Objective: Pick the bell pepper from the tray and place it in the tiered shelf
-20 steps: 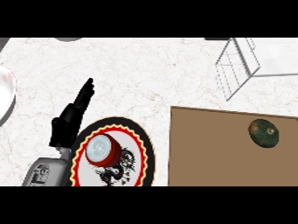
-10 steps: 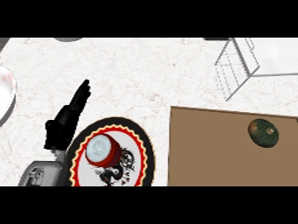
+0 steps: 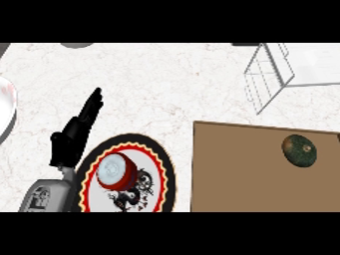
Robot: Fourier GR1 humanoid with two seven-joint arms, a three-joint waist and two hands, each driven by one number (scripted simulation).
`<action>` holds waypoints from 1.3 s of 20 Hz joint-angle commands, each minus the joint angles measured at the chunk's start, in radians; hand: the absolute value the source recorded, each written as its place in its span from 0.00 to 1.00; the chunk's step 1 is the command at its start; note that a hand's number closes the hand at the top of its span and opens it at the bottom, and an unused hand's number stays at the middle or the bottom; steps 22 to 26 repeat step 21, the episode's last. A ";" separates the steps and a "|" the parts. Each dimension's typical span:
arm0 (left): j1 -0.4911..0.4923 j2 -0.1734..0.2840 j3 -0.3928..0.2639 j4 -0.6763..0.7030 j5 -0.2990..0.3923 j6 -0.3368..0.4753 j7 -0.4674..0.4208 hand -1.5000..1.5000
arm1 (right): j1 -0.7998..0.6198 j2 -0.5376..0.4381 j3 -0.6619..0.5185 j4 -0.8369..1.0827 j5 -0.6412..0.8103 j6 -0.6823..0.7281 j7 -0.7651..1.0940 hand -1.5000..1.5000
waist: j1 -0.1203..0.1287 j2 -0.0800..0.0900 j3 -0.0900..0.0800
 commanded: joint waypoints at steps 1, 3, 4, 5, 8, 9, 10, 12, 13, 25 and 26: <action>-0.032 0.037 0.049 0.053 0.021 -0.022 -0.023 0.50 | 0.002 -0.077 -0.066 -0.054 -0.046 0.002 0.089 0.00 | -0.013 -0.001 -0.001; 0.035 -0.023 -0.022 -0.049 -0.010 0.014 0.034 0.50 | 0.041 -0.136 -0.092 -0.040 -0.053 0.026 0.121 0.00 | -0.006 -0.003 0.000; 0.004 -0.026 -0.017 0.004 -0.032 0.035 0.006 0.50 | 0.024 -0.187 -0.119 -0.010 -0.065 0.044 0.137 0.00 | -0.011 -0.001 0.000; -0.027 0.015 0.032 0.010 0.005 0.004 0.006 0.50 | 0.068 -0.208 -0.148 -0.026 -0.087 0.076 0.159 0.00 | -0.019 -0.002 0.000; -0.034 0.008 0.029 0.036 -0.001 0.007 -0.001 0.50 | 0.157 -0.293 -0.197 0.016 -0.134 0.209 0.195 0.00 | -0.028 -0.002 0.001; -0.007 0.006 0.030 -0.007 0.009 0.009 0.022 0.50 | 0.180 -0.336 -0.208 0.003 -0.142 0.258 0.235 0.00 | -0.027 -0.005 0.001; 0.004 0.014 0.028 0.004 0.002 0.003 -0.011 0.50 | 0.219 -0.364 -0.237 0.034 -0.164 0.296 0.195 0.00 | -0.024 -0.003 0.001; 0.014 -0.001 0.023 0.039 0.000 0.006 -0.016 0.50 | 0.307 -0.382 -0.293 0.004 -0.214 0.379 0.214 0.00 | -0.042 -0.006 0.001; -0.018 0.020 0.045 0.005 0.013 0.002 0.014 0.50 | 0.322 -0.439 -0.324 0.043 -0.230 0.421 0.197 0.00 | -0.034 -0.005 0.001; 0.005 -0.012 0.002 -0.057 -0.013 0.020 0.058 0.50 | 0.595 -0.586 -0.564 0.233 -0.332 0.665 -0.009 0.00 | -0.025 -0.003 0.002; 0.005 -0.012 0.002 -0.057 -0.013 0.020 0.058 0.50 | 0.595 -0.586 -0.564 0.233 -0.332 0.665 -0.009 0.00 | -0.025 -0.003 0.002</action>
